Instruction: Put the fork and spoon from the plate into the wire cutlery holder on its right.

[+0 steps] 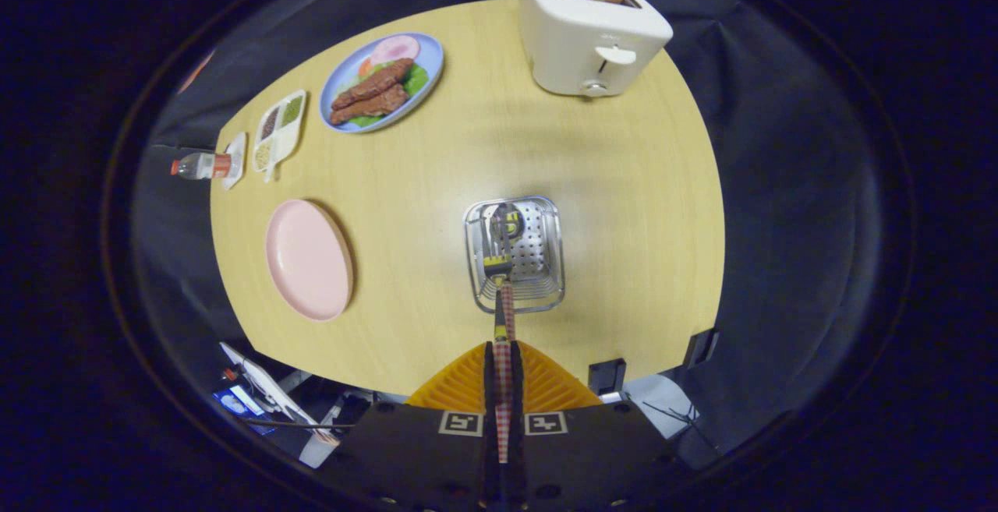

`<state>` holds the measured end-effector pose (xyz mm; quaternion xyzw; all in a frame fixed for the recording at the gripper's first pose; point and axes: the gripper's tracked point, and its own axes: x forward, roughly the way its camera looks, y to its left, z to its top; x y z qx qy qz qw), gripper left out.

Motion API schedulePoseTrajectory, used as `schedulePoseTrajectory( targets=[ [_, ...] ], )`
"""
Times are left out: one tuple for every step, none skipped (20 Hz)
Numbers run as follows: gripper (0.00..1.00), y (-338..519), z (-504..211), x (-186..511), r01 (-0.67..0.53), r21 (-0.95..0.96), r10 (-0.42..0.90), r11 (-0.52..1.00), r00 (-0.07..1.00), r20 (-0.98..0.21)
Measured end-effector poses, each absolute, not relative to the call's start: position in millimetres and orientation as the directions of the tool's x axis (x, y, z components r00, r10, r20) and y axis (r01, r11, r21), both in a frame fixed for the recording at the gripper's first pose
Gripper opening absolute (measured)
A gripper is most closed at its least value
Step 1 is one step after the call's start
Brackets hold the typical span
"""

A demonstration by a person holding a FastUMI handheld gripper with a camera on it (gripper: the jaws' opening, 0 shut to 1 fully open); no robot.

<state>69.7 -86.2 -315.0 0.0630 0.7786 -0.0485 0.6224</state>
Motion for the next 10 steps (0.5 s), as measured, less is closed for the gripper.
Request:
schedulePoseTrajectory(
  targets=[
    [0.05, -86.8, -319.6, 70.3, 0.174, 0.006, 0.050, 0.985, -0.249, -0.967],
    [0.06, -86.0, -324.2, 70.2, 0.181, 0.014, 0.065, 0.983, -0.277, -0.959],
    [0.06, -85.1, -328.3, 73.1, 0.189, 0.026, 0.083, 0.982, -0.297, -0.951],
    [0.06, -85.9, -333.7, 78.0, 0.204, 0.027, 0.090, 0.979, -0.309, -0.947],
    [0.06, -88.3, -339.4, 83.2, 0.210, 0.020, 0.087, 0.978, -0.316, -0.945],
    [0.06, -92.2, -344.7, 88.9, 0.216, 0.006, 0.076, 0.976, -0.319, -0.945],
    [0.06, -95.8, -350.2, 94.0, 0.220, -0.005, 0.068, 0.975, -0.325, -0.943],
    [0.06, -97.4, -354.1, 96.1, 0.228, -0.013, 0.066, 0.974, -0.334, -0.940],
    [0.06, -99.1, -357.8, 97.4, 0.233, -0.022, 0.062, 0.972, -0.346, -0.936],
    [0.06, -99.8, -360.3, 98.1, 0.241, -0.026, 0.063, 0.970, -0.354, -0.933]
  ],
)
